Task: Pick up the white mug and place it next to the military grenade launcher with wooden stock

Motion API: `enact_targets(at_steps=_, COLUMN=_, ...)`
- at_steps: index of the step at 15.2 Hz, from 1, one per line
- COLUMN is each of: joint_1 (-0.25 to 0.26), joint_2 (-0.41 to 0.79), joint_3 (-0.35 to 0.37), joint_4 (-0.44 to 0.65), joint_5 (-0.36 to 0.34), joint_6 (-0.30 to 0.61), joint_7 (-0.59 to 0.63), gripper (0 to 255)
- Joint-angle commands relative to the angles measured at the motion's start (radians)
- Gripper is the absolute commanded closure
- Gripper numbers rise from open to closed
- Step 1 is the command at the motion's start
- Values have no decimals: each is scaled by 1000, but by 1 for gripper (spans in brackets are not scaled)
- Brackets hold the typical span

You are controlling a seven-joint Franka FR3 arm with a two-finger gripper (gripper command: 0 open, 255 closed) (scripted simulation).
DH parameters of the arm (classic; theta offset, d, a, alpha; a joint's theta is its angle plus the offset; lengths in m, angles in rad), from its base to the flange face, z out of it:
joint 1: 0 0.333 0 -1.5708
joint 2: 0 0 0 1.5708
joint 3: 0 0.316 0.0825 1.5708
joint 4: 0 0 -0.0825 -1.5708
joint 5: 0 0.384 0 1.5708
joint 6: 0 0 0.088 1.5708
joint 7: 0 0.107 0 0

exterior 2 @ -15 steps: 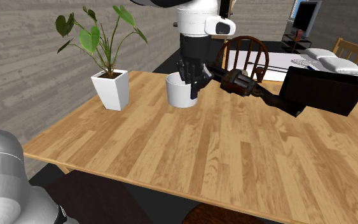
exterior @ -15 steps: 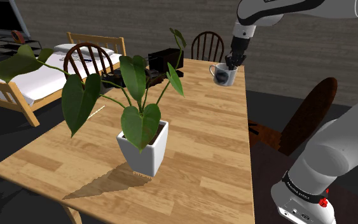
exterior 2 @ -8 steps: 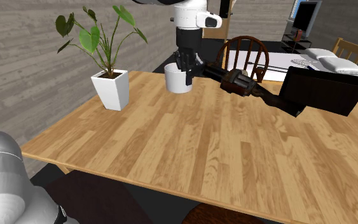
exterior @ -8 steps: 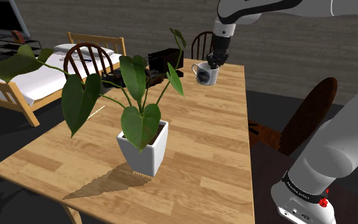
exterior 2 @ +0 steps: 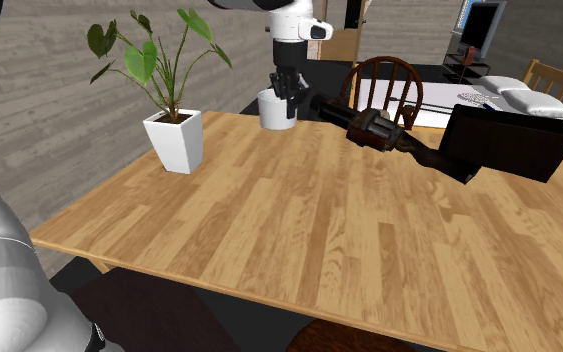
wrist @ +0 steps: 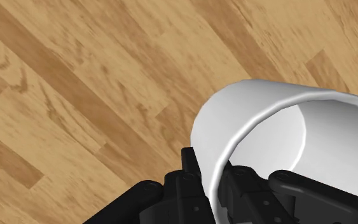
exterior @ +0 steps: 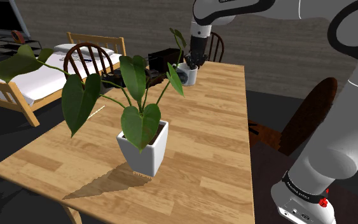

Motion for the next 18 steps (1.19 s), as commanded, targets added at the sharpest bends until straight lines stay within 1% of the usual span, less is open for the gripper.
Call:
enact_targets(at_steps=1, joint_1=21, joint_2=59, joint_3=19, joint_4=83, joint_5=-2, joint_6=-22, joint_7=43, gripper=255)
enact_targets(at_steps=4, joint_1=50, joint_2=152, joint_3=40, joint_4=206, joint_5=-8, joint_6=-50, joint_7=95, gripper=255)
enact_targets(at_steps=7, joint_1=80, joint_2=258, joint_3=58, joint_4=354, joint_5=-18, joint_6=-90, joint_7=144, gripper=255)
enact_targets(at_steps=9, joint_1=102, joint_2=338, joint_3=67, joint_4=472, joint_5=-25, joint_6=-127, joint_7=175, gripper=255)
enact_targets(at_steps=10, joint_1=117, joint_2=397, joint_3=72, joint_4=561, joint_5=-31, joint_6=-157, joint_7=194, gripper=255)
enact_targets(at_steps=18, joint_1=116, joint_2=371, joint_3=71, joint_4=413, joint_5=-29, joint_6=-35, joint_7=190, gripper=255)
